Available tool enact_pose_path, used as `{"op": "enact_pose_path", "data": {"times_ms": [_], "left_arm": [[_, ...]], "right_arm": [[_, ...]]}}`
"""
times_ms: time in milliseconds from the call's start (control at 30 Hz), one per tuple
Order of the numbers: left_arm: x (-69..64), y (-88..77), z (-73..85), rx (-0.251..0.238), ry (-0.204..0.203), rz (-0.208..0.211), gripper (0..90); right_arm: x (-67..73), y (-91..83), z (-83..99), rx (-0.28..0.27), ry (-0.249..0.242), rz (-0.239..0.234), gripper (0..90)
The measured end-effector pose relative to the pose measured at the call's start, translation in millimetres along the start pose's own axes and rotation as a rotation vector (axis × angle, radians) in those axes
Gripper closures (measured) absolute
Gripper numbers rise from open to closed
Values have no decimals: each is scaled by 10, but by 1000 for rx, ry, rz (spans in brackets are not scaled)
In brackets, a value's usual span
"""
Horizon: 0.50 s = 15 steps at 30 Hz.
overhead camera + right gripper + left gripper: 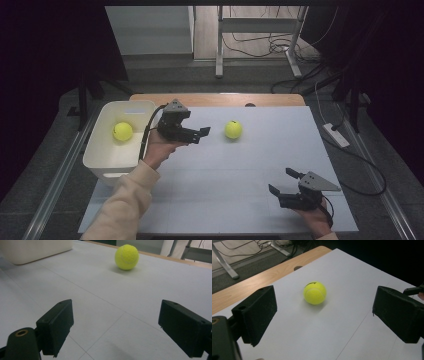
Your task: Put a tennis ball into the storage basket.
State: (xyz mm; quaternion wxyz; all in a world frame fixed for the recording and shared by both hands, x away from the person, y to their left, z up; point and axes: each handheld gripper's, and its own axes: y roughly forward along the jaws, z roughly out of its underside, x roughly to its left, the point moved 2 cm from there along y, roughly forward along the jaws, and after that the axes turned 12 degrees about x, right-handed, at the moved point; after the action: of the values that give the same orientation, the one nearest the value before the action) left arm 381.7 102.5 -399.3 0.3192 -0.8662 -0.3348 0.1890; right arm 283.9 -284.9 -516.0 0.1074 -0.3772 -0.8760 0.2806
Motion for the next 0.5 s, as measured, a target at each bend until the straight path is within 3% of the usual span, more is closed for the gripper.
{"op": "enact_pose_path", "data": {"times_ms": [500], "left_arm": [[22, 273, -71, 55, -5, -1, 64]], "right_arm": [[4, 23, -8, 2, -6, 0, 129]]}}
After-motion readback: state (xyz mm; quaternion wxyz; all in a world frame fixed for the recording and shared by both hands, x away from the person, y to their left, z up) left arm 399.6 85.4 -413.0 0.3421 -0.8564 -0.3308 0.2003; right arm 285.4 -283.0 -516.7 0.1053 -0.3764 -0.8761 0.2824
